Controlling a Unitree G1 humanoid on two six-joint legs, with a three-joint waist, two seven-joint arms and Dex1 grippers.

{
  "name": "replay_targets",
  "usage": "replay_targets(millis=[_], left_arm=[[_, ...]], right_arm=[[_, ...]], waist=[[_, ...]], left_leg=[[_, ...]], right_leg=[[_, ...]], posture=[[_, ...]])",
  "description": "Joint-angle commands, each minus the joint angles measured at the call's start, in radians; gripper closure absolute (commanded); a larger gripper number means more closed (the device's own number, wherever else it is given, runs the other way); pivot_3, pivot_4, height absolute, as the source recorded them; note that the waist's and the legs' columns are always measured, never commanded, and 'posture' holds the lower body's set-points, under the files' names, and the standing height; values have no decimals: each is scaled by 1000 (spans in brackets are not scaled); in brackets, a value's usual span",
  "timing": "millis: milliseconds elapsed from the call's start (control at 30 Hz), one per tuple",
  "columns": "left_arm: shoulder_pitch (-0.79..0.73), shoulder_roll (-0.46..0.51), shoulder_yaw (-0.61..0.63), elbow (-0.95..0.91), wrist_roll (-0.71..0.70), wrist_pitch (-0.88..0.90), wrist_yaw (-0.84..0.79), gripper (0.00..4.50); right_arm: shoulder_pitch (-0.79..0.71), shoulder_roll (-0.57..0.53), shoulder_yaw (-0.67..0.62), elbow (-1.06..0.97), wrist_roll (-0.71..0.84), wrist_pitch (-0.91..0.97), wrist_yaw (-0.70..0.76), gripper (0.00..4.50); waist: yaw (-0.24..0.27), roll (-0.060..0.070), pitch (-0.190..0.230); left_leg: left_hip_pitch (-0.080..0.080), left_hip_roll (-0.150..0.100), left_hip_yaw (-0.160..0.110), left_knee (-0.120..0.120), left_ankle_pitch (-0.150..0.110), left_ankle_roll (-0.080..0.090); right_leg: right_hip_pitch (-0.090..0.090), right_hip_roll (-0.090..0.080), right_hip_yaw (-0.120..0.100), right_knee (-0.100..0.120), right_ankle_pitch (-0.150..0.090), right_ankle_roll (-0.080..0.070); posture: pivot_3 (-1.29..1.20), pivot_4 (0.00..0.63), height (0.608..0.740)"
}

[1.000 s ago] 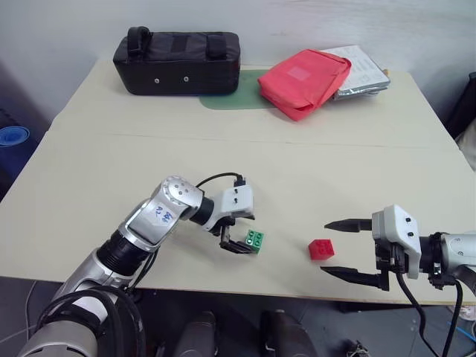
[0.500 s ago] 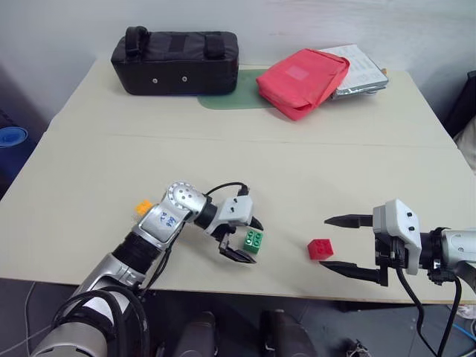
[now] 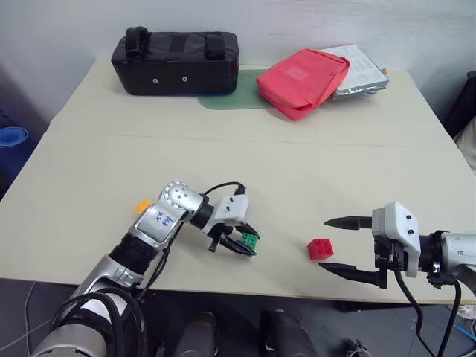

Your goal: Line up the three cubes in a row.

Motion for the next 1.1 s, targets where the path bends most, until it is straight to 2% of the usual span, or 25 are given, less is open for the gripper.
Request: replay_targets(millis=[33, 233, 667, 700, 733, 933, 967, 1100], left_arm=[[34, -32, -30, -114, 49, 146, 123, 2983], [56, -62, -39, -193, 35, 262, 178, 2983], [65, -81, -41, -169, 25, 236, 209, 2983], [67, -80, -37, -171, 18, 242, 205, 2218], [69, -77, -34, -174, 10, 248, 200, 2037], [65, -31, 36, -215, -61, 278, 166, 180], [63, -21, 51, -220, -73, 281, 164, 23], [60, 42, 137, -244, -130, 280, 139, 23]], right_arm=[[9, 2, -31, -20, 16, -8, 5, 0], [16, -9, -29, -11, 9, -19, 25, 0], [6, -2, -16, -4, -6, -22, 24, 0], [4, -2, -16, -4, -7, -22, 24, 0], [4, -2, -16, -4, -7, -22, 24, 0], [-2, -5, -13, 2, -9, -23, 31, 0], [-5, -5, -13, 7, -9, -25, 35, 0], [-45, -13, 4, 41, -13, -34, 56, 0]], waist=[[4, 0, 0], [6, 0, 0], [7, 0, 0], [6, 0, 0], [4, 0, 0], [-4, 0, 0], [-4, 0, 0], [-4, 0, 0]], left_leg=[[0, 0, 0, 0, 0, 0], [3, -1, -1, 0, -2, 5], [5, -1, -2, 0, -2, 5], [5, -1, -2, 0, -2, 5], [5, -1, -2, 0, -2, 5], [4, -1, -2, -1, -2, 5], [4, -1, -2, -1, -2, 4], [4, -1, -2, -1, -2, 4]], right_leg=[[0, 0, 0, 0, 0, 0], [8, -1, 0, -5, 3, 5], [13, -3, -1, -15, 4, 7], [14, -3, -1, -15, 4, 7], [14, -3, -1, -15, 4, 7], [11, -3, -1, -15, 4, 7], [11, -3, -1, -15, 4, 7], [11, -3, -1, -15, 4, 7]], posture=[[0, 150, 740], [0, 150, 740], [0, 150, 740], [0, 150, 740], [0, 150, 740], [0, 150, 740], [0, 150, 740], [0, 150, 740]])
